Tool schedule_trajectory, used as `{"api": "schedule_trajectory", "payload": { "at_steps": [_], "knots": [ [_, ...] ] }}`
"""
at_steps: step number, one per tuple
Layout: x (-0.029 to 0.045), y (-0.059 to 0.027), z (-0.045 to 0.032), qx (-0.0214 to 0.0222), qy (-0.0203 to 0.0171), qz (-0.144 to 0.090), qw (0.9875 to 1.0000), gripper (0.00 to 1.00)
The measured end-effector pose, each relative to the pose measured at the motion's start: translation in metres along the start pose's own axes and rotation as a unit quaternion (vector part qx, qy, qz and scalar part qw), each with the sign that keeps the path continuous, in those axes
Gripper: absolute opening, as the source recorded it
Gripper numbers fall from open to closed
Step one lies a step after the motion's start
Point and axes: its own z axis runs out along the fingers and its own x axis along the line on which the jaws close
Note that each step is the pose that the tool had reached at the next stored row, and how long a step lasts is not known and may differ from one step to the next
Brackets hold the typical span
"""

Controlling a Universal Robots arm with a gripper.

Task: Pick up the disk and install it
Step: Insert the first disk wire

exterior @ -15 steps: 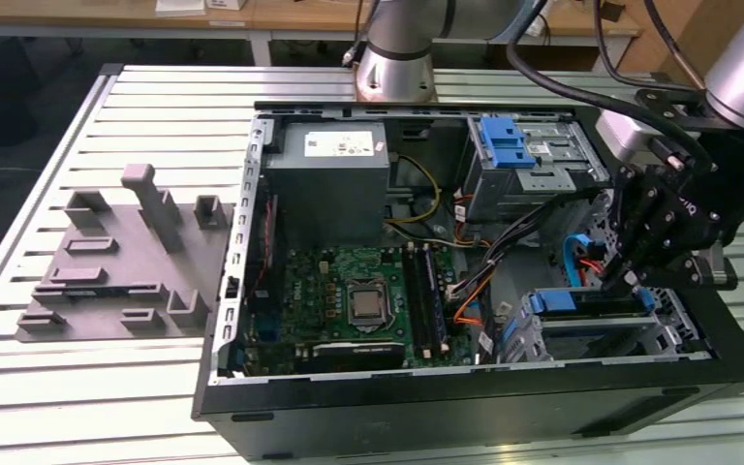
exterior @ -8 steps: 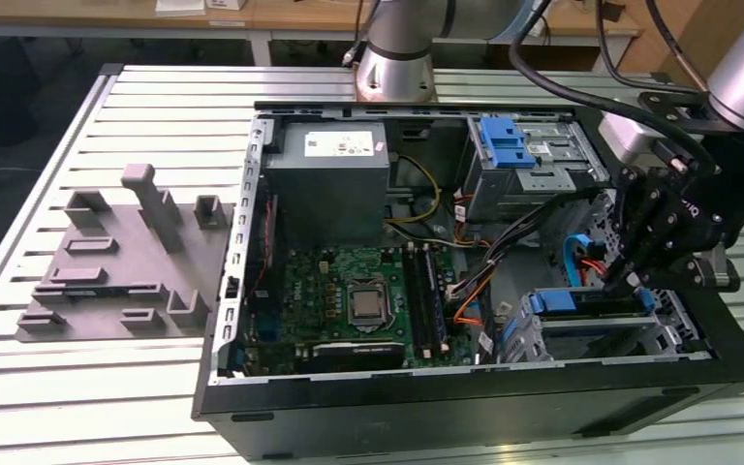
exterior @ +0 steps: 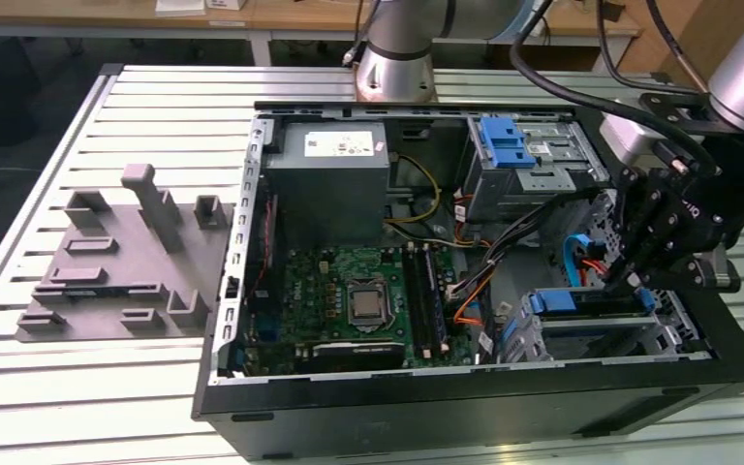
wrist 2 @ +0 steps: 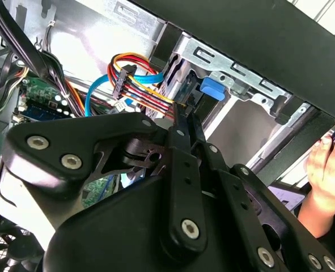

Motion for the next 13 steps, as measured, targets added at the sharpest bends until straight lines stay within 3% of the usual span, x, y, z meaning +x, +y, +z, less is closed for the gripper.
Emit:
{"api": "schedule_trajectory", "payload": {
  "at_steps": [13],
  "knots": [
    [-0.0003,-0.0004,0.0039,-0.0001,0.0,0.0,1.0,0.16]
  ]
}}
